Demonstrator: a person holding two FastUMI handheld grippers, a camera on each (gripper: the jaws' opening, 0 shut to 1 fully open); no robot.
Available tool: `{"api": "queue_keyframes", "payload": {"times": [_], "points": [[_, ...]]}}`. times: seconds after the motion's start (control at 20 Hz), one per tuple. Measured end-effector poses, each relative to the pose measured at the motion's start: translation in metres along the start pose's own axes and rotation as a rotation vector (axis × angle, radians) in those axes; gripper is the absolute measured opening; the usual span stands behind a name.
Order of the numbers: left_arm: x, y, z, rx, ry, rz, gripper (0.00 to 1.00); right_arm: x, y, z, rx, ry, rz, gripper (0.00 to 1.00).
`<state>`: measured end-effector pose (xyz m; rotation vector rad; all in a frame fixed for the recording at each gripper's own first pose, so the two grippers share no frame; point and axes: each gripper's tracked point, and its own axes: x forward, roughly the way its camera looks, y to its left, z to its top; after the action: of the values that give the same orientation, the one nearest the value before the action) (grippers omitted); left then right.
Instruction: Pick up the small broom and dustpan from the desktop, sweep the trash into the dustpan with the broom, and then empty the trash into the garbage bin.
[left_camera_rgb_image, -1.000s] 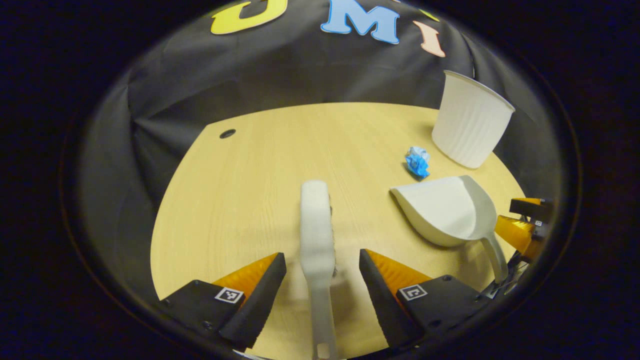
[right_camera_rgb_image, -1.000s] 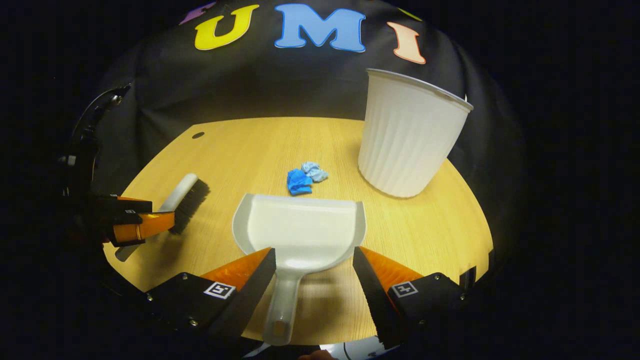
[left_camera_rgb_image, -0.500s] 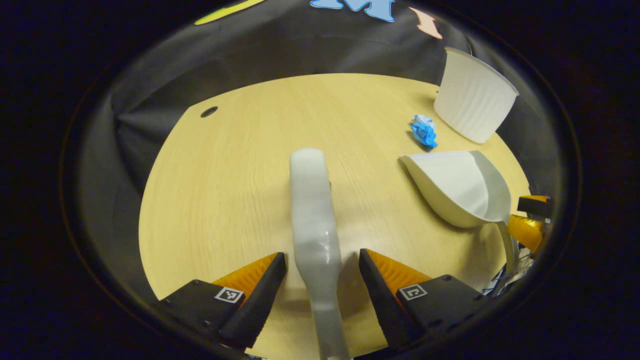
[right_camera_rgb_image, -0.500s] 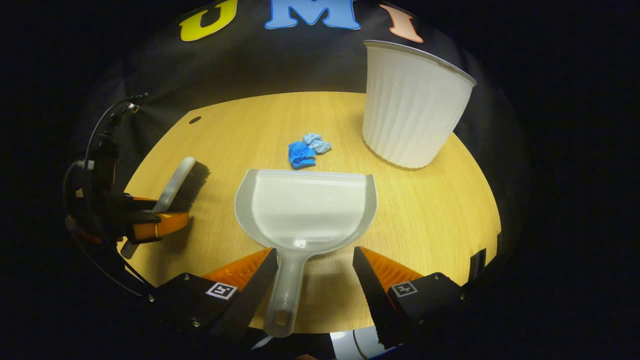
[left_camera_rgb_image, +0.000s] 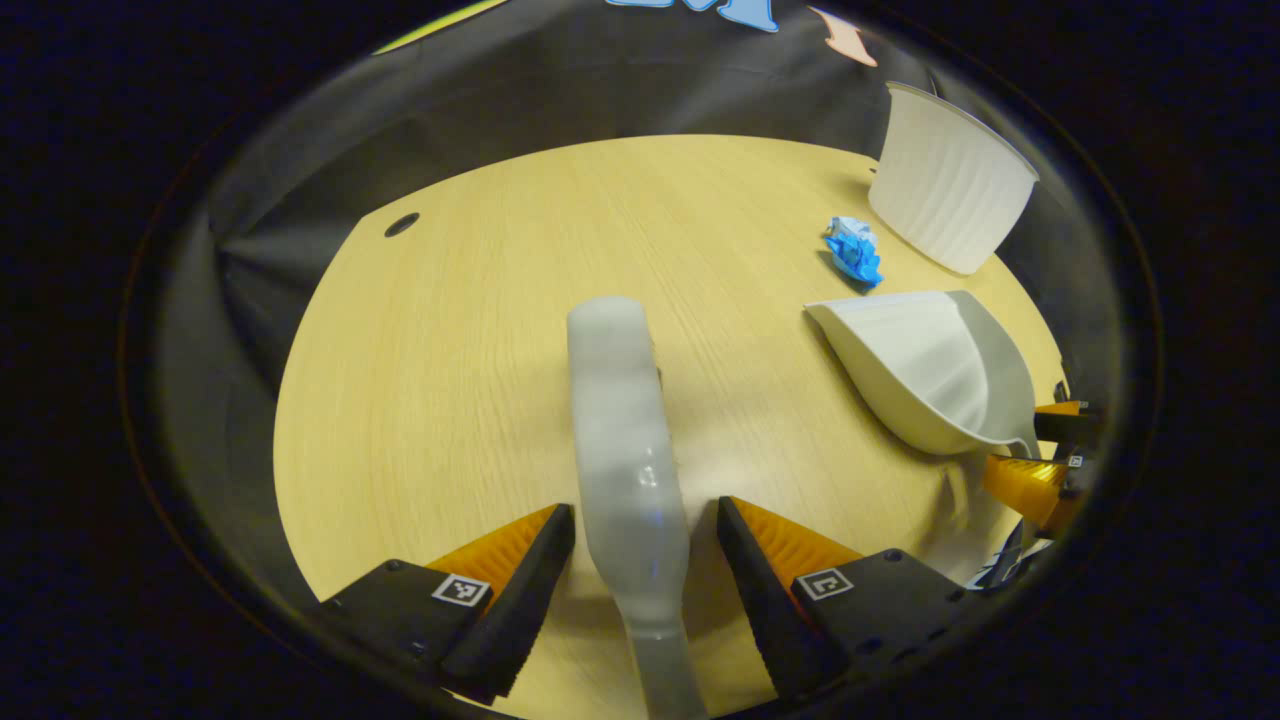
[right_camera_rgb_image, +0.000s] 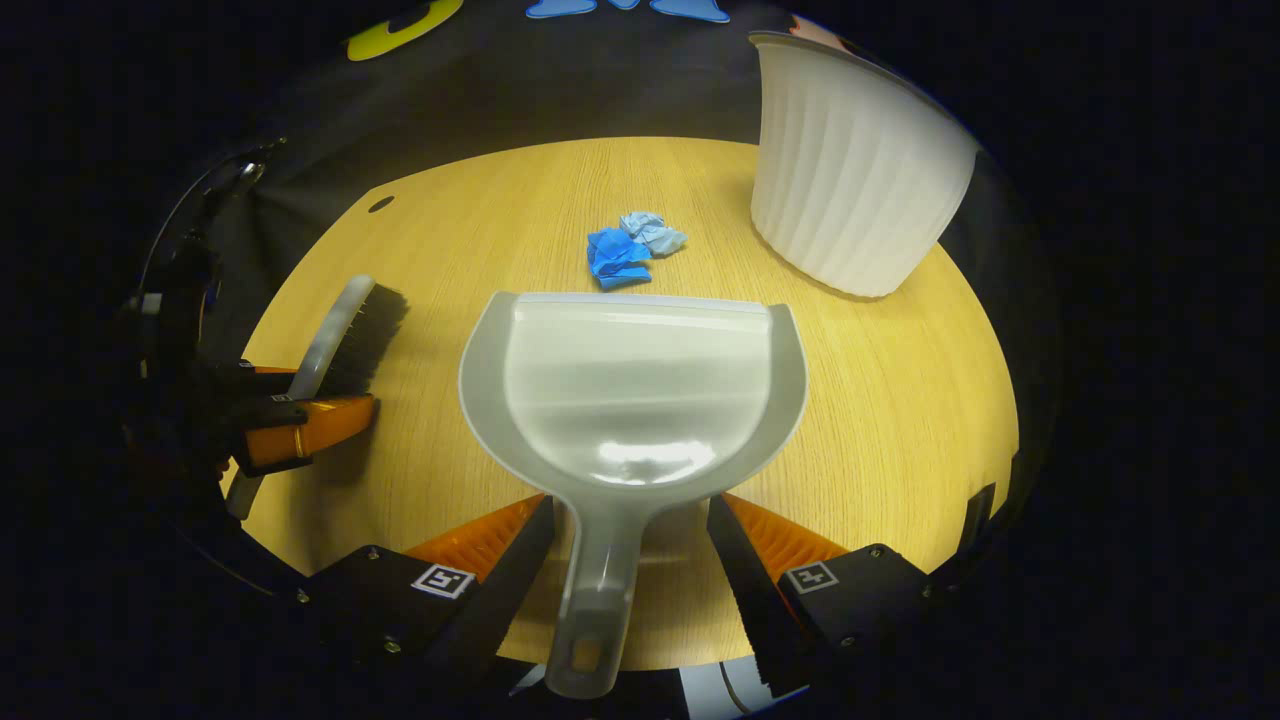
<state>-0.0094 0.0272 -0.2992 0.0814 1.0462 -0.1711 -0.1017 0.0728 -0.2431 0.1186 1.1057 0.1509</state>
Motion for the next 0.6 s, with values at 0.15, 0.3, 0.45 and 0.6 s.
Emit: {"api": "queue_keyframes", "payload": {"times": [0.15, 0.3, 0.45, 0.6], "points": [[0.002, -0.004, 0.006, 0.022, -0.002, -0.004, 0.84, 0.005, 0.0, -0.002, -0.008, 0.022, -0.008, 0.92], [0.005, -0.002, 0.011, 0.044, -0.007, 0.009, 0.63, 0.006, -0.005, -0.003, -0.018, 0.032, -0.022, 0.8], [0.006, -0.002, 0.016, 0.064, -0.004, 0.006, 0.56, 0.007, -0.004, -0.004, -0.019, 0.038, -0.01, 0.76], [0.009, -0.004, 0.021, 0.087, -0.006, 0.005, 0.55, 0.007, -0.003, -0.003, -0.002, 0.036, 0.001, 0.47]]}}
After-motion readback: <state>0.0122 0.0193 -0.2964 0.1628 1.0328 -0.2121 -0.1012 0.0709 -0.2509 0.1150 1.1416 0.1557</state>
